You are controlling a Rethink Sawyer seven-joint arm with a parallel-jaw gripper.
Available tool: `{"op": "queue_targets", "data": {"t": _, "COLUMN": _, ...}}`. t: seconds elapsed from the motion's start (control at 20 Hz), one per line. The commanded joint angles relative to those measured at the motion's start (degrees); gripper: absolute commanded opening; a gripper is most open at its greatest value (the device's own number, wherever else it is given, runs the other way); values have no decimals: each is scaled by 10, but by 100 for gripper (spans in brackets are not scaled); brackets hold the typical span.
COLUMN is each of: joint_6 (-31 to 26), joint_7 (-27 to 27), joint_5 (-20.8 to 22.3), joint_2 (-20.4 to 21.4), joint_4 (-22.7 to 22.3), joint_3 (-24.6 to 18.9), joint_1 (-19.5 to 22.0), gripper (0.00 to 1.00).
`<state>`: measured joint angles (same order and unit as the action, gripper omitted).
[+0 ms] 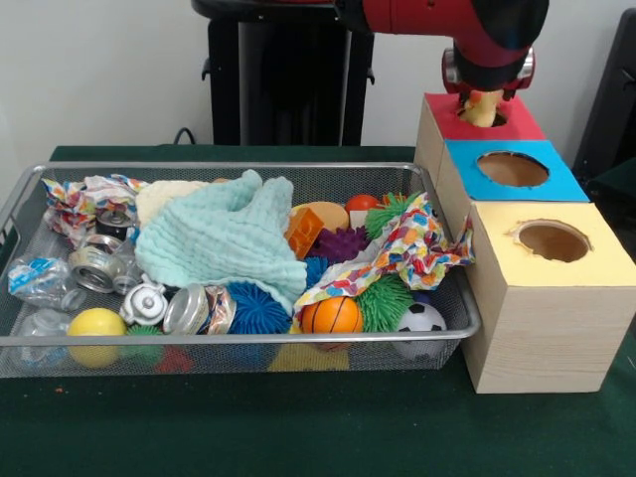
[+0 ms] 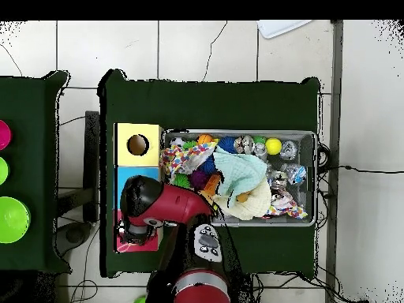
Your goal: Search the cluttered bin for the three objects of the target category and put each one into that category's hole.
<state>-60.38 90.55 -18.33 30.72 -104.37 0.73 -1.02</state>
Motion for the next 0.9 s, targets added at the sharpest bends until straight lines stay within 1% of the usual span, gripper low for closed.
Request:
{"op": "queue_targets", "data": {"t": 0.05, "joint_6": -6, "joint_7": 142, "joint_5": 53, "joint_2": -54, "joint_4": 52, "joint_3": 20, "joint_1": -24, "gripper": 100}}
{"op": "queue_targets", "data": {"t": 0.15, "joint_6": -15, "joint_7": 141, "joint_5": 57, "joint_2": -55, "joint_4": 56, "joint_3": 28, "joint_1": -27, "gripper": 100}}
{"op": "queue_targets", "data": {"t": 0.3, "joint_6": -13, "joint_7": 131, "joint_5": 59, "joint_2": -58, "joint_4": 55, "joint_3": 32, "joint_1": -27, "gripper": 100}}
{"op": "queue_targets", "data": {"t": 0.45, "joint_6": -20, "joint_7": 133, "joint_5": 58, "joint_2": -51, "joint_4": 53, "joint_3": 36, "joint_1": -30, "gripper": 100}}
{"op": "queue_targets", "data": {"t": 0.5, "joint_6": -26, "joint_7": 133, "joint_5": 58, "joint_2": -54, "joint_4": 61, "joint_3": 37, "joint_1": -28, "gripper": 100}}
{"op": "queue_targets", "data": {"t": 0.7, "joint_6": -56, "joint_7": 125, "joint_5": 58, "joint_2": -20, "joint_4": 55, "joint_3": 39, "joint_1": -26, "gripper": 100}}
{"op": "queue_targets", "data": {"t": 0.8, "joint_6": -79, "joint_7": 123, "joint_5": 65, "joint_2": 11, "joint_4": 50, "joint_3": 49, "joint_1": -25, "gripper": 100}}
{"op": "queue_targets", "data": {"t": 0.9, "joint_6": -105, "joint_7": 124, "joint_5": 84, "joint_2": 31, "joint_4": 67, "joint_3": 63, "joint_1": -27, "gripper": 100}}
